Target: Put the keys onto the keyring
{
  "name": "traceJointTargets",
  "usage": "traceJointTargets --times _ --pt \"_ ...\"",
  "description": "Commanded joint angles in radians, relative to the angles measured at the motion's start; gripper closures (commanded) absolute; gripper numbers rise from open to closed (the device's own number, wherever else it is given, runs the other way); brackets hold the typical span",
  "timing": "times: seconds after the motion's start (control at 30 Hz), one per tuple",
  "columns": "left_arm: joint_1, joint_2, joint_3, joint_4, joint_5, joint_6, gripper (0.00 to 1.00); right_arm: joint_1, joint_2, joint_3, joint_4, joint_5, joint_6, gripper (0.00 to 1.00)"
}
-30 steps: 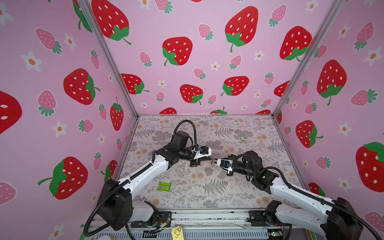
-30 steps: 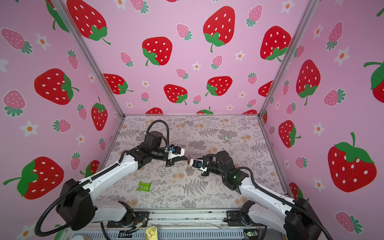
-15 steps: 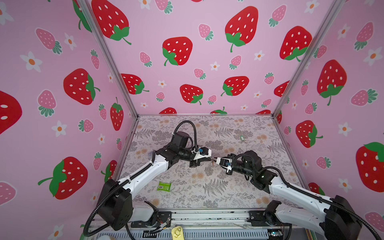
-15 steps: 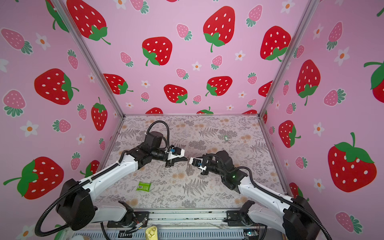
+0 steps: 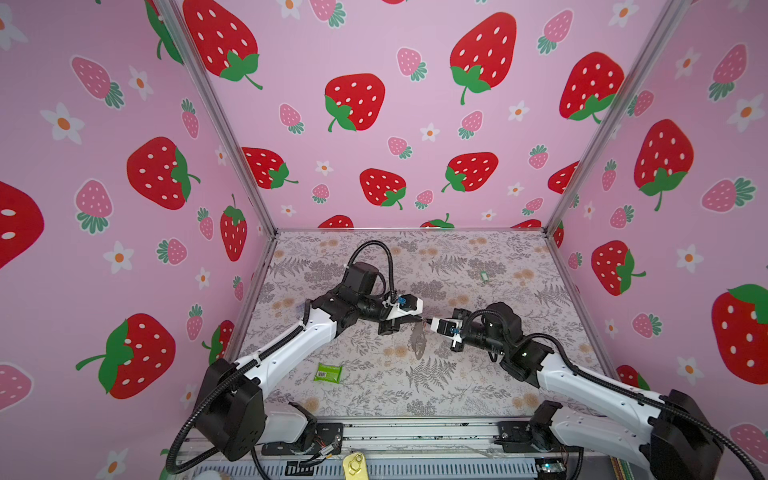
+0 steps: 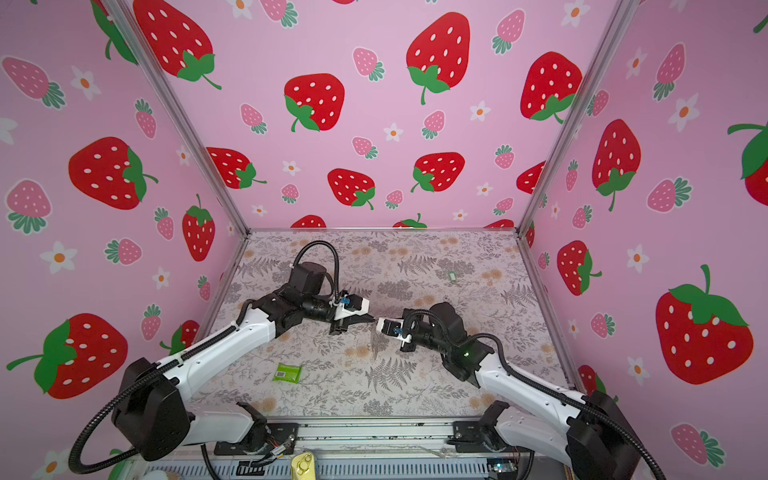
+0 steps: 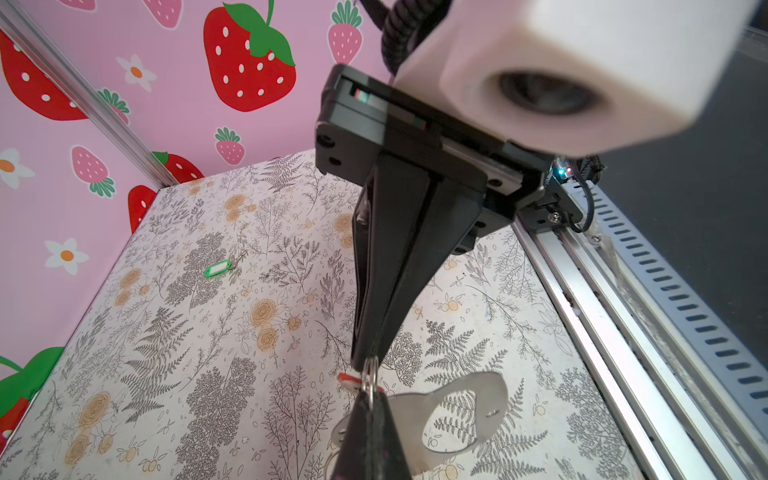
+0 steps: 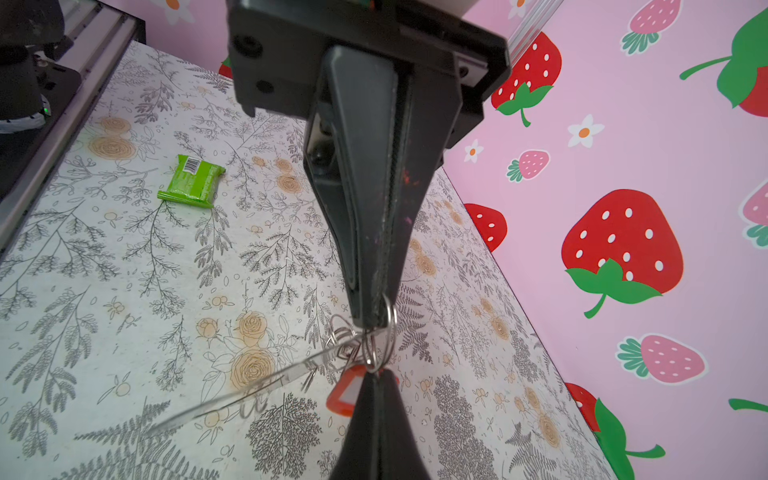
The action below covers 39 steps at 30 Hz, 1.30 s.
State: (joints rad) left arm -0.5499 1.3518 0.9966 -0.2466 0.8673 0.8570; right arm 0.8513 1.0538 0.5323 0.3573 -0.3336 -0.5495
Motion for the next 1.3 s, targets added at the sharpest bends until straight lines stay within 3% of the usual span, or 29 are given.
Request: traceJointTargets --times 0.0,0.33,0.5,0.73,0.9,1.07,1.27 --pt "0.001 -0.007 0.045 0.012 0.023 -0.024 1.00 0.006 -0.018 0.009 -0.013 0.071 -0.022 1.00" --pt "0.003 0.022 -0.013 0.271 -0.032 -0.233 1.00 0.035 0.064 0.000 0.070 0.232 0.007 1.00" --pt "0.002 0.028 -0.059 0.419 -0.071 -0.300 1.00 0.051 0.115 0.000 0.149 0.368 0.073 1.00" --pt "0.001 0.047 -0.098 0.545 -0.105 -0.374 1.00 0.052 0.158 0.001 0.215 0.338 0.127 1.00" --pt "0.005 0.040 -0.090 0.486 -0.059 -0.330 1.00 0.051 0.118 0.009 0.164 0.329 0.096 0.85" --pt "0.026 0.022 -0.061 0.351 0.074 -0.237 1.00 0.020 -0.020 -0.023 0.084 0.306 0.068 0.73" --pt "0.026 0.005 -0.045 0.242 0.153 -0.130 1.00 -0.006 -0.132 -0.022 -0.027 0.173 0.084 0.72"
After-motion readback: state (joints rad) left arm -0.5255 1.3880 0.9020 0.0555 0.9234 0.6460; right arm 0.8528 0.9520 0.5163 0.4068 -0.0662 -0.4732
